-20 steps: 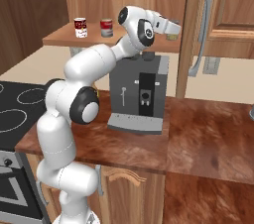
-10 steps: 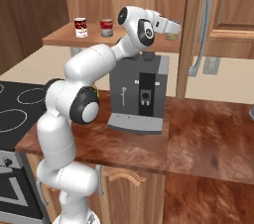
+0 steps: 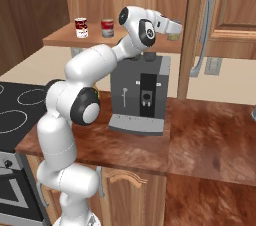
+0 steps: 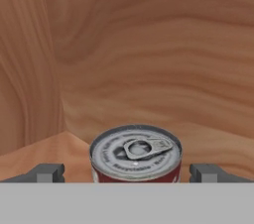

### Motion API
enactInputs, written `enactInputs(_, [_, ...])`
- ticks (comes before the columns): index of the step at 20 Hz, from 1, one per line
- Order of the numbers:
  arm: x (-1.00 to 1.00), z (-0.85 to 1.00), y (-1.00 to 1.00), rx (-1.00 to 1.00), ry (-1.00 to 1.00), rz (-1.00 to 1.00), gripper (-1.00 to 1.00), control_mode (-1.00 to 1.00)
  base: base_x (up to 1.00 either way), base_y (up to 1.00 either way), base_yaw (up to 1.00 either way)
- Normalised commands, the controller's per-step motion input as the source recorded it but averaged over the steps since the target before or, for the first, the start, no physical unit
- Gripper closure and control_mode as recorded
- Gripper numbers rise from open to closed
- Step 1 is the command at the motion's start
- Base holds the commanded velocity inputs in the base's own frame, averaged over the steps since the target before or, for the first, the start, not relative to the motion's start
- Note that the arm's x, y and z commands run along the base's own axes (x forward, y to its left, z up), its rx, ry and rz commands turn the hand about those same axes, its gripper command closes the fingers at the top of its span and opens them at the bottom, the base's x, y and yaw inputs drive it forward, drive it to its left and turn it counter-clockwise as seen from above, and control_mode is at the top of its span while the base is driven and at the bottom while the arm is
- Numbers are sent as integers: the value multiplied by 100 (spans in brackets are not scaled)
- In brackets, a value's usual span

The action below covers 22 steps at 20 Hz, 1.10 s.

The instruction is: Stack two cans on top of the other two cans in the cabinet.

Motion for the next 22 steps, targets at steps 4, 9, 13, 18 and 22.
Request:
enactInputs(4, [0,0,0,0,0,0,-100,-100,0,0,0])
enactInputs(9, [0,0,0,0,0,0,100,-100,0,0,0])
enactInputs(13, [0,0,0,0,0,0,100,-100,0,0,0])
enactInputs(18, [0,0,0,0,0,0,100,-100,0,0,0])
enactInputs(22, [0,0,0,0,0,0,100,-100,0,0,0])
